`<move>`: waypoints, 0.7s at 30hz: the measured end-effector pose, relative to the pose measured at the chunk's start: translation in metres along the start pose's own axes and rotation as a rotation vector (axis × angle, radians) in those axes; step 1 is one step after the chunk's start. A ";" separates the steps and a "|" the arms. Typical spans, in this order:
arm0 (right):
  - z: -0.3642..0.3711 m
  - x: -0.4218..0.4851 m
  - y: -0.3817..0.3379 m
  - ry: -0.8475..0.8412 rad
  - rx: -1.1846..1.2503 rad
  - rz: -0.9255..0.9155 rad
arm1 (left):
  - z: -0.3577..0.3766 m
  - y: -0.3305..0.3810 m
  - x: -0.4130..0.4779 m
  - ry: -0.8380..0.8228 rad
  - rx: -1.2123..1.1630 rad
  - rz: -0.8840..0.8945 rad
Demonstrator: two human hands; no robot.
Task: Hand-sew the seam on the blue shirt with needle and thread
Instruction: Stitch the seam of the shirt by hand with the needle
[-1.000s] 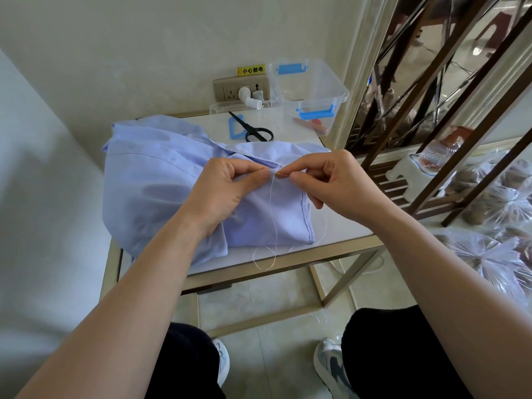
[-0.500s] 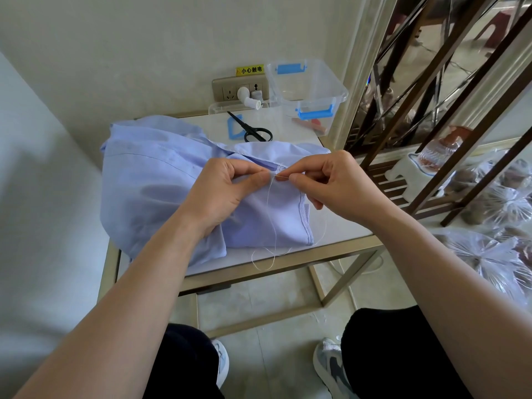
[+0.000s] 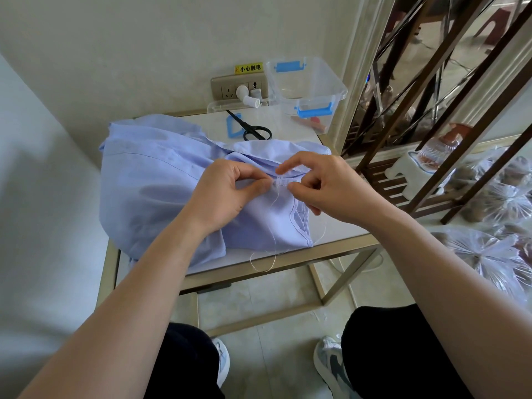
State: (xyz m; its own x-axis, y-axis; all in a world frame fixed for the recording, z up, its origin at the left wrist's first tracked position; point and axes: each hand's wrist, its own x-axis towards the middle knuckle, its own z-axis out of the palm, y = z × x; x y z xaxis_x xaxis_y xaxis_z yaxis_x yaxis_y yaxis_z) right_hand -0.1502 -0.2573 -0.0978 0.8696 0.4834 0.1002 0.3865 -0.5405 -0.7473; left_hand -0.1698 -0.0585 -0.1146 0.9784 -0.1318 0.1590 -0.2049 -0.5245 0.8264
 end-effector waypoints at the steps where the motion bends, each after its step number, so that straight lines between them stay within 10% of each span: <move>1: 0.001 0.000 0.000 -0.024 0.005 0.021 | 0.000 0.000 0.000 0.000 0.021 0.005; 21: 0.010 0.005 0.005 -0.053 -0.012 0.017 | 0.000 0.002 -0.001 0.108 0.116 -0.025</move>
State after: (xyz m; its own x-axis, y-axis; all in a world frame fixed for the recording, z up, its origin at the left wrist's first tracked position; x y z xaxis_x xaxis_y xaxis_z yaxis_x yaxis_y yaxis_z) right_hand -0.1466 -0.2507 -0.1071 0.8586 0.5099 0.0520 0.3755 -0.5568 -0.7410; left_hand -0.1708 -0.0596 -0.1129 0.9789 -0.0296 0.2020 -0.1764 -0.6211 0.7636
